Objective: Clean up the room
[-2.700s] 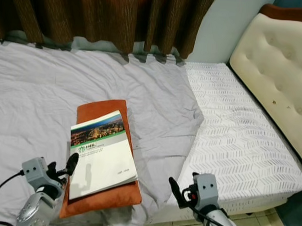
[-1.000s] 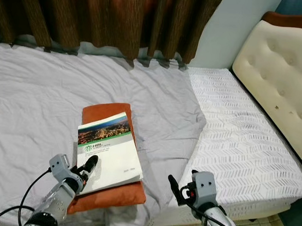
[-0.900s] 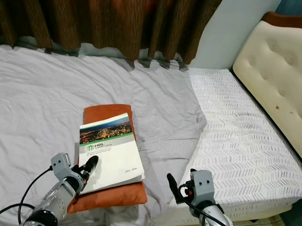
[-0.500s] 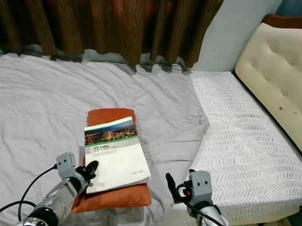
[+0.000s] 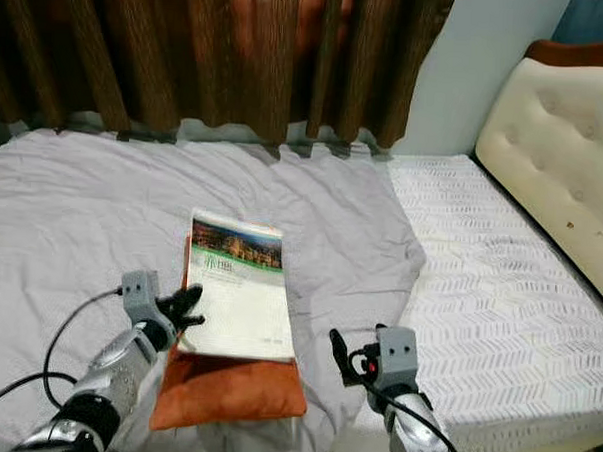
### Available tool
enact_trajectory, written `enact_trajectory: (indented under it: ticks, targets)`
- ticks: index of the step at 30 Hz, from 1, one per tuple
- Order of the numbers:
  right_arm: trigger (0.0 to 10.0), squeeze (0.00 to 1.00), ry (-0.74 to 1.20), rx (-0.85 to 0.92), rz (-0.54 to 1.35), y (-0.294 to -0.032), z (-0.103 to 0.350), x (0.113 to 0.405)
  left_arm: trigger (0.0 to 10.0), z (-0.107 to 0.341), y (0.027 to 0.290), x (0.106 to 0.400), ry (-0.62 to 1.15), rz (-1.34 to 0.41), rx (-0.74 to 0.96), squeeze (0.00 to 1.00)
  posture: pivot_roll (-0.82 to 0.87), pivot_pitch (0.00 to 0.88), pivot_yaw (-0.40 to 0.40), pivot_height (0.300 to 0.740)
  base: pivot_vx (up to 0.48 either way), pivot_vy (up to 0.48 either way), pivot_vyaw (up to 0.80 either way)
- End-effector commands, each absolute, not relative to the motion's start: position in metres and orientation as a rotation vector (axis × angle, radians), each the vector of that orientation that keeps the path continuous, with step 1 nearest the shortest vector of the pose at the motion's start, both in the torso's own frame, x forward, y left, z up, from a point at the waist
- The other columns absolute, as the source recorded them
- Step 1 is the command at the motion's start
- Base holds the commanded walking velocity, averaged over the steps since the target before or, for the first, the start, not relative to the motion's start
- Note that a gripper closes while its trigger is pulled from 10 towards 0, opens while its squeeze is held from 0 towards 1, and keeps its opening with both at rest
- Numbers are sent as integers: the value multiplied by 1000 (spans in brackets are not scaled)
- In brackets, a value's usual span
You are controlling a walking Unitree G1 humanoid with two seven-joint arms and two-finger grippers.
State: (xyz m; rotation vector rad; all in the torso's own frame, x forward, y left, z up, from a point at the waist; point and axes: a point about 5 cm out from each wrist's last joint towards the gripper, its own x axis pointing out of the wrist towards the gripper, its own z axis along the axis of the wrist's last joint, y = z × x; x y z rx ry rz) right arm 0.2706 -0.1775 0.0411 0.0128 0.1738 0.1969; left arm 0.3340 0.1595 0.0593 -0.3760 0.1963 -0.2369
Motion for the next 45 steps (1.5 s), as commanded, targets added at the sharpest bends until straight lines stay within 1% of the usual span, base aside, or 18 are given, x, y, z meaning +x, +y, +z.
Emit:
enact_trajectory:
  ticks: [1,3,6,8,9,11,12,15,18,21,22,28,32,39,45]
  targets:
    - [10000,0,133,27,160,-182,48,277,0,86,165,340,59,-275,-271,0,18,0,-42,740,0,0,0]
    - [10000,0,88,32,140,-184,57,281,0,101,168,334,-20,-290,-181,0,26,0,-39,740,0,0,0]
    - [10000,0,24,40,78,-193,69,282,0,120,169,312,-114,-295,-21,0,48,0,-36,740,0,0,0]
    - [10000,0,7,39,44,-199,72,281,0,123,169,304,-127,-287,29,0,53,0,-33,740,0,0,0]
    - [10000,0,-3,41,2,-205,73,280,0,124,168,298,-121,-285,38,0,57,0,-35,740,0,0,0]
    - [10000,0,-7,43,-21,-208,73,280,0,124,167,295,-116,-287,32,0,57,0,-35,740,0,0,0]
    - [10000,0,1,79,-116,-219,70,277,10000,126,165,290,-108,-252,21,0,57,0,-41,740,0,0,0]
    - [10000,0,18,105,-135,-220,65,273,10000,123,161,289,-98,-246,79,0,52,0,-35,740,0,0,0]
    - [10000,0,24,102,-123,-216,64,271,10000,121,160,290,-68,-243,77,0,48,0,-28,740,0,0,0]
    - [10000,0,33,109,-95,-208,61,273,10000,116,158,295,-33,-246,95,0,38,0,-15,740,267,-372,0]
    - [10000,0,28,92,-69,-201,62,275,10000,112,157,296,-13,-244,121,0,22,0,-6,740,274,-390,0]
    - [10000,0,39,92,-27,-194,63,279,10000,103,148,291,18,-253,118,0,-1,0,1,740,276,-390,0]
    - [10000,0,44,90,-23,-194,62,278,10000,99,141,287,38,-262,104,0,-9,0,-1,740,259,-399,0]
    - [10000,0,83,69,-4,-200,55,269,10000,98,134,284,35,-239,107,0,-16,0,-23,740,0,-427,0]
    - [10000,0,103,56,11,-202,52,267,10000,95,135,284,44,-214,112,0,-13,0,-34,740,0,-433,0]
